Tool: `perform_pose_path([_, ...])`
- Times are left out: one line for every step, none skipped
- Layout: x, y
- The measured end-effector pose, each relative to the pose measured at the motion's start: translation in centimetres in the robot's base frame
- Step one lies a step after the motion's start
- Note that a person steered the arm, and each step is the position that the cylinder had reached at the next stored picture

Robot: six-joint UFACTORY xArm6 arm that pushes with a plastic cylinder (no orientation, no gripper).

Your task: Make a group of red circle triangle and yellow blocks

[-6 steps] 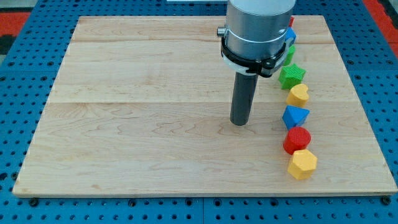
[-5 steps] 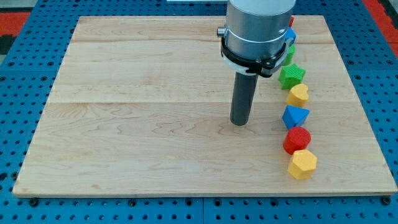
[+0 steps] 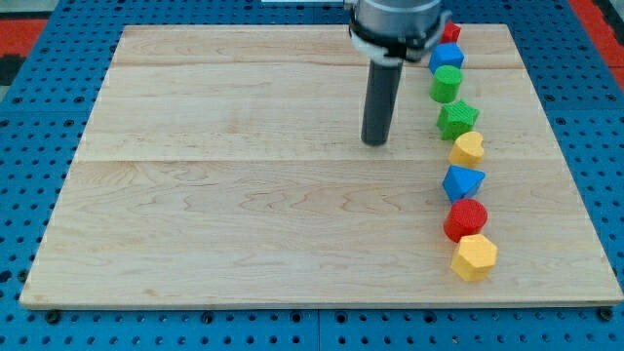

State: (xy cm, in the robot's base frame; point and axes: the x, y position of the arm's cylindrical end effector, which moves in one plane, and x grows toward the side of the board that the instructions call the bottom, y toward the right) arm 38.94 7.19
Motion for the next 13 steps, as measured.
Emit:
perform_pose_path([-5.1, 0.6])
perform_pose_path([-9.0, 4.5])
perform_pose_path([-10.0, 6.3])
perform_pose_path([-10.0, 4.4])
perform_pose_path([-2.5, 1.8])
perform_pose_path([8.7, -2.5])
perform_pose_path([22.1, -3.7])
perform_pose_path([23.0, -3.5])
perform_pose_path([22.8, 4.5])
perform_pose_path([22.9, 14.7])
perform_pose_path([22.2, 14.8])
perform_pose_path([22.5, 13.8])
perform_pose_path([22.7, 11.7])
